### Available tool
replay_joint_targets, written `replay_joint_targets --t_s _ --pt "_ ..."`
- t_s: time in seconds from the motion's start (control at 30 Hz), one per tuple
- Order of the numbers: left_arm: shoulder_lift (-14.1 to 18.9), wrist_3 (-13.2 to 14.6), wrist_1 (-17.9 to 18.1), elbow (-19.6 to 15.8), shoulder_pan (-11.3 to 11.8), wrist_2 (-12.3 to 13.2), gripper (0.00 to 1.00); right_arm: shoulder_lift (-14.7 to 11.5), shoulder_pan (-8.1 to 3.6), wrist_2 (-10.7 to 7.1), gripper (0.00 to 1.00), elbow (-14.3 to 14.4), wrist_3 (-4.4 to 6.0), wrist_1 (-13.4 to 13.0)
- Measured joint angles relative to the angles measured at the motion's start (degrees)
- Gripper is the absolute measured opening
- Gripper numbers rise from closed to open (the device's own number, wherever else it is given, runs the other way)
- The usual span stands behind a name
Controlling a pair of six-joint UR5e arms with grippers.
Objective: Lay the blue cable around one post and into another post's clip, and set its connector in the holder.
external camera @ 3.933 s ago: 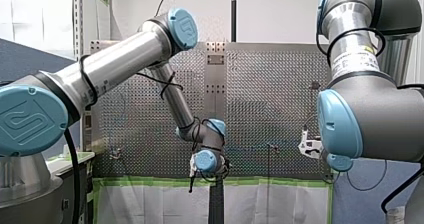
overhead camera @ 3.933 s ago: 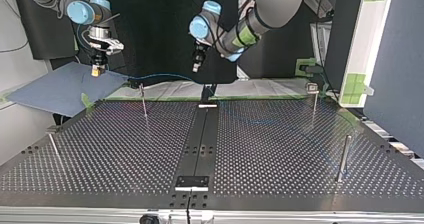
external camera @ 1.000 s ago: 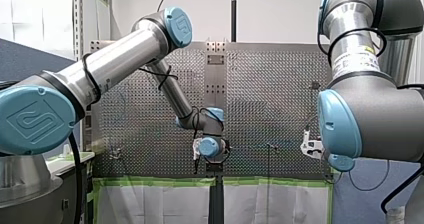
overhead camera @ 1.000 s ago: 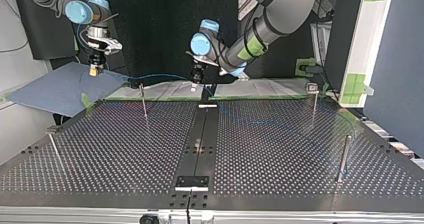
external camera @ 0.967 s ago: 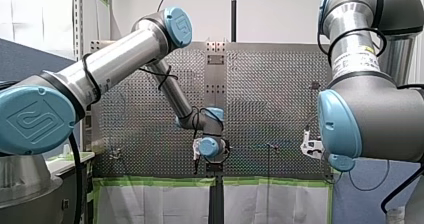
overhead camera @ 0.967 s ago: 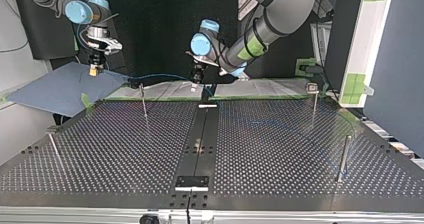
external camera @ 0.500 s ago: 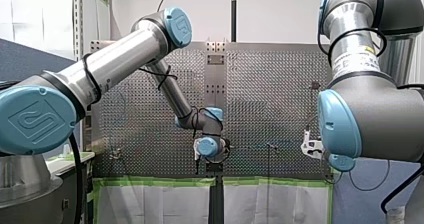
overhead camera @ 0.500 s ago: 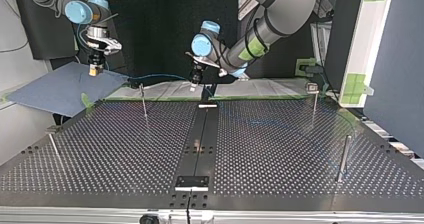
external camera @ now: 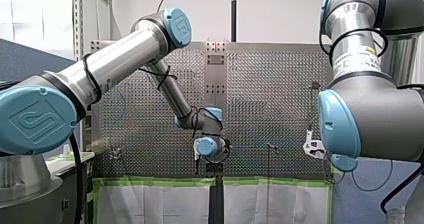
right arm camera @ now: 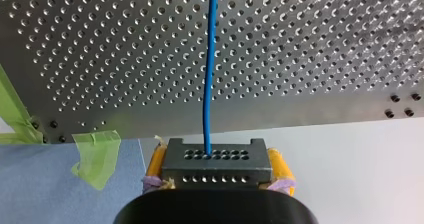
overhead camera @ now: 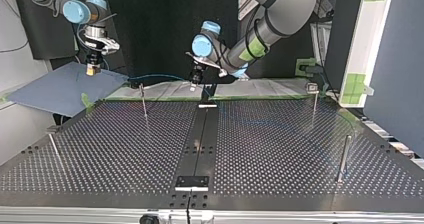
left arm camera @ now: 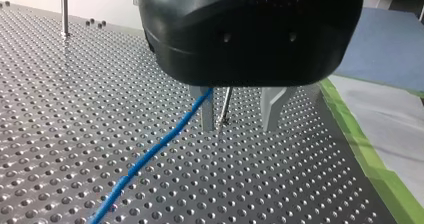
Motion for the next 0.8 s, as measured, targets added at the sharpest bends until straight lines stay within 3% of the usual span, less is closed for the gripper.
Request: replay_joint_targets --t_s 0.07,0.1,0.17,0.2,0.27,0.53,0.8 --pt "0.00 0.01 0.03 0.00 0.00 0.04 0.34 0.00 -0.08 0.00 0.00 0.00 -0.03 0.04" --pt "0.00 0.02 0.06 0.00 0.00 0.06 0.34 0.00 -0.11 0.00 0.00 0.00 -0.04 0.04" --pt "0.00 0.03 0.11 0.00 0.00 0.09 0.16 0.00 -0.12 0.00 0.00 0.00 -0.06 0.06" --pt "0.00 0.03 0.15 0.00 0.00 0.12 0.16 0.00 -0.13 0.00 0.00 0.00 -0.07 0.06" --pt "0.00 0.01 0.30 0.00 0.00 0.22 0.00 0.00 -0.13 0.00 0.00 0.01 -0.08 0.06" --pt "0.00 0.01 0.81 0.00 0.07 2.49 0.00 0.00 -0.15 0.00 0.00 0.00 -0.16 0.07" --pt "0.00 0.47 0.72 0.00 0.08 2.85 0.00 -0.01 -0.15 0.00 0.00 0.00 -0.17 0.07"
